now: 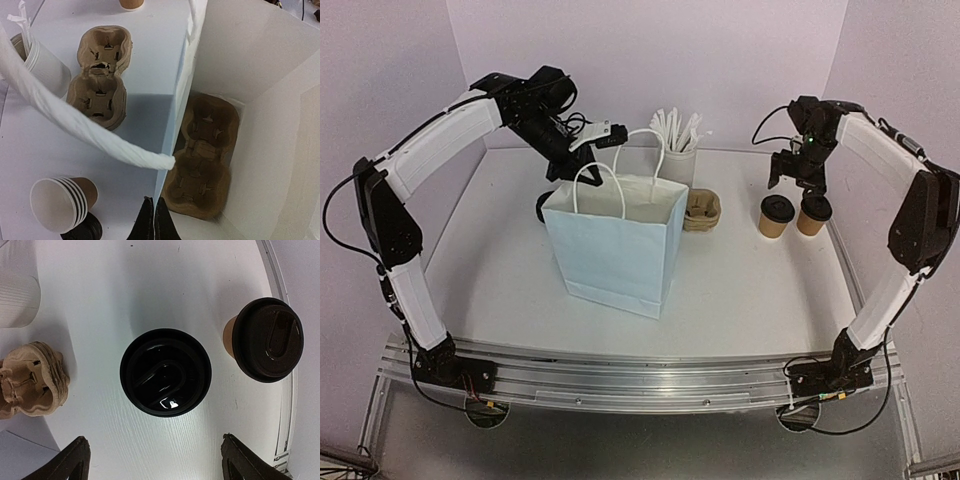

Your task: Pack the takeout coffee

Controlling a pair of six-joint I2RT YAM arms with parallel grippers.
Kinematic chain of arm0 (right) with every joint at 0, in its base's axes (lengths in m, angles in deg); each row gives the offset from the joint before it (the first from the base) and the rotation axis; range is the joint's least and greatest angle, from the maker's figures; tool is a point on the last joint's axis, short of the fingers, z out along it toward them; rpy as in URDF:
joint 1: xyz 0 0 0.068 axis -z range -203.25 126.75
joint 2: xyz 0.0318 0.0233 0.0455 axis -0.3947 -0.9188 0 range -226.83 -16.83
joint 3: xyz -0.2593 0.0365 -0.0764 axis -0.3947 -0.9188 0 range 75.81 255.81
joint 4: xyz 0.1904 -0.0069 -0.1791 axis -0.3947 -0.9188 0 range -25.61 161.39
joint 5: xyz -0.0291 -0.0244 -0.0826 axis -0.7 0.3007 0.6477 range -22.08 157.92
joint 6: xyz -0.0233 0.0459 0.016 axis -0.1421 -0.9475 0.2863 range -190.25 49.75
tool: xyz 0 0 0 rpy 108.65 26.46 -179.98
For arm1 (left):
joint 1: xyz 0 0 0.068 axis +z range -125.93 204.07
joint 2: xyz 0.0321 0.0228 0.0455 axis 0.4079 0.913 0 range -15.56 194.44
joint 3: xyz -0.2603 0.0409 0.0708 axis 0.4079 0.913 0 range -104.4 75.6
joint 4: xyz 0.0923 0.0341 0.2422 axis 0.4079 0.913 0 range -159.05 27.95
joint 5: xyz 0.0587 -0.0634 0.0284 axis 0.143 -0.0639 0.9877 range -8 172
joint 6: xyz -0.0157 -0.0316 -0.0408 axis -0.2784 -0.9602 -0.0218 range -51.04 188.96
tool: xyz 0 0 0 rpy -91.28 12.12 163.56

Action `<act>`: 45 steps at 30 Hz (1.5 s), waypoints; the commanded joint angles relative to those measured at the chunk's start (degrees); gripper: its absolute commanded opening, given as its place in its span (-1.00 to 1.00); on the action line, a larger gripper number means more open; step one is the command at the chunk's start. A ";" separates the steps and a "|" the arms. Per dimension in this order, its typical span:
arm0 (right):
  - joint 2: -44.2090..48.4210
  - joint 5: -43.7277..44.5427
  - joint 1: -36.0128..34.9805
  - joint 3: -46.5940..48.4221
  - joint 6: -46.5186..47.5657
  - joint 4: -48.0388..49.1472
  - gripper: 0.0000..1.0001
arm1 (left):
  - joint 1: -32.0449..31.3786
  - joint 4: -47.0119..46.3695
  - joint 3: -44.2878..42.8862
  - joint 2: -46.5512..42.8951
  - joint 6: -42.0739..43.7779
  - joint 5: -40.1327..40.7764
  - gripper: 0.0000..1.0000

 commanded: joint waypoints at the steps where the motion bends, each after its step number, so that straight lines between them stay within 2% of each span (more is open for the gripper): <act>1: -3.30 2.54 0.15 2.62 -2.12 0.53 0.73 | -1.12 -9.16 6.40 -10.05 -10.11 7.37 -1.00; 10: -9.08 3.52 0.19 4.70 -1.58 0.61 0.75 | -8.30 -27.01 27.46 -27.04 -17.58 19.97 -1.00; 17: -11.68 3.05 0.21 5.07 -1.37 0.66 0.70 | -10.64 -30.16 31.12 -28.42 -18.39 27.32 -1.00; 23: -12.78 3.71 0.82 5.13 -1.85 0.88 0.59 | -11.96 -34.34 32.25 -29.70 -15.49 34.12 -1.00; 28: -13.28 3.80 1.38 5.04 -1.96 1.33 0.51 | -12.00 -35.23 32.49 -30.16 -14.49 34.05 -1.00; 35: -14.30 2.73 1.59 4.96 -1.87 1.76 0.53 | -12.10 -34.61 32.76 -30.26 -15.05 32.81 -1.00; 40: -15.25 1.78 1.57 4.11 -1.70 2.19 0.52 | -12.17 -34.44 33.39 -31.38 -15.75 29.31 -1.00; 45: -15.30 1.53 1.60 2.97 -1.98 2.27 0.43 | -12.34 -33.45 34.45 -32.66 -16.49 27.11 -1.00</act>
